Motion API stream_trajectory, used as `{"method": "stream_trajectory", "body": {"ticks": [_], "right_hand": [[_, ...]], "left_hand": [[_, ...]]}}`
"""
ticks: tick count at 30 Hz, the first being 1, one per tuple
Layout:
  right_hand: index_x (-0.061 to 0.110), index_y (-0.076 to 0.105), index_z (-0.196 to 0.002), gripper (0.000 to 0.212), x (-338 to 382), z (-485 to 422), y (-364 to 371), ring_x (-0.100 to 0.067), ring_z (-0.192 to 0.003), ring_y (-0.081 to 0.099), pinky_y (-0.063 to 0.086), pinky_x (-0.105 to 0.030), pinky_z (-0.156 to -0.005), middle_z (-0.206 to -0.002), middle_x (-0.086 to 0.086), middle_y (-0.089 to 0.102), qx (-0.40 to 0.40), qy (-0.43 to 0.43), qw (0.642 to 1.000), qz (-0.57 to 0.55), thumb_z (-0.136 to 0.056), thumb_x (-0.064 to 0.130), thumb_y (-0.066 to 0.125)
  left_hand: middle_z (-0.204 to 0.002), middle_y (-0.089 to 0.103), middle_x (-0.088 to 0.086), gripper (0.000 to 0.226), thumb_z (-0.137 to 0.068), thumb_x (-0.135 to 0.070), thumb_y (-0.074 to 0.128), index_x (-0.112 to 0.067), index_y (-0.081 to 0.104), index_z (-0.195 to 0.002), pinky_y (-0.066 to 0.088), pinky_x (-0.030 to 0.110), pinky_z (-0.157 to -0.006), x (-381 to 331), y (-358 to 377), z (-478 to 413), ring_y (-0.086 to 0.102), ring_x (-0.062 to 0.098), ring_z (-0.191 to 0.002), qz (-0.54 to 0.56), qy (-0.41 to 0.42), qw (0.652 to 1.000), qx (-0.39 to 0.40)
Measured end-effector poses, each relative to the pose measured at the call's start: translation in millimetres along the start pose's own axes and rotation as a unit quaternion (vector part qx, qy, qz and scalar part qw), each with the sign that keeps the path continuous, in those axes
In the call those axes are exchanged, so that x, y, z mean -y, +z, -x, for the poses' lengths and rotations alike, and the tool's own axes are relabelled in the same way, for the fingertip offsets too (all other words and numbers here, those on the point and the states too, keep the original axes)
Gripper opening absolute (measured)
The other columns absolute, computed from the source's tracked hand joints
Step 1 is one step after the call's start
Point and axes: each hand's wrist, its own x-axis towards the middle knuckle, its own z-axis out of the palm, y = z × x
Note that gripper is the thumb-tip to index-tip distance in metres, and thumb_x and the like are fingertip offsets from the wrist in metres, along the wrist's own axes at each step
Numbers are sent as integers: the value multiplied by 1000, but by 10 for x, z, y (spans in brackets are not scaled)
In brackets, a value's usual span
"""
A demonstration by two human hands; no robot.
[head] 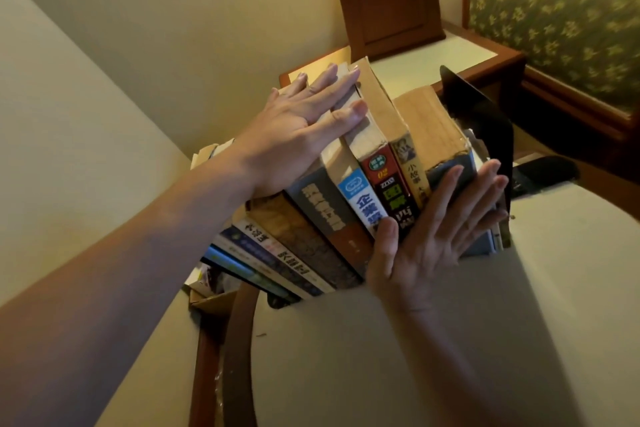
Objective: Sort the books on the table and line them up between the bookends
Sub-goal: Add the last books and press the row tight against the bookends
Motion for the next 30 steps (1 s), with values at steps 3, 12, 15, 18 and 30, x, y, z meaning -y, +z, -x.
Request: {"method": "stream_trajectory", "body": {"ticks": [3, 12, 15, 18, 30], "right_hand": [[1, 16, -150, 72, -2, -17, 44, -43, -147, 3, 3, -73, -114, -156, -26, 9, 4, 5, 1000, 3, -100, 53, 19], [0, 17, -150, 72, 6, -51, 148, -41, -148, 3, 1, -68, -116, -156, -27, 11, -6, 4, 1000, 8, -100, 52, 20], [-2, 18, -150, 73, -1, -56, 172, -42, -147, 5, 2, -71, -115, -155, -35, 19, -8, 8, 1000, 9, -100, 52, 20], [-4, 21, -149, 74, 3, -61, 191, -43, -146, 6, 3, -71, -115, -154, -38, 21, -10, 12, 1000, 9, -100, 52, 20], [-3, 21, -150, 74, -7, -60, 216, -44, -146, 8, 4, -72, -114, -152, -41, 22, -13, 10, 1000, 6, -99, 50, 21]], "left_hand": [[-165, 5, -23, 67, -88, -70, 26, -54, 18, -152, -10, 44, -122, -14, 8, 7, -6, 9, -154, 0, -3, 1000, 1], [-165, 7, -22, 67, -88, -70, 25, -53, 18, -153, -8, 49, -124, -37, -2, 29, -5, 9, -154, -5, -7, 1000, -2], [-165, 6, -22, 67, -88, -70, 24, -53, 18, -153, -8, 48, -124, -48, -3, 29, -5, 9, -154, -5, -6, 1000, -2], [-165, 7, -22, 67, -89, -70, 25, -53, 19, -153, -8, 49, -124, -50, 1, 31, -4, 8, -154, -3, -9, 1000, -4], [-165, 7, -22, 67, -88, -70, 24, -53, 20, -153, -8, 50, -124, -64, 6, 33, -4, 9, -154, 2, -13, 1000, -7]]}}
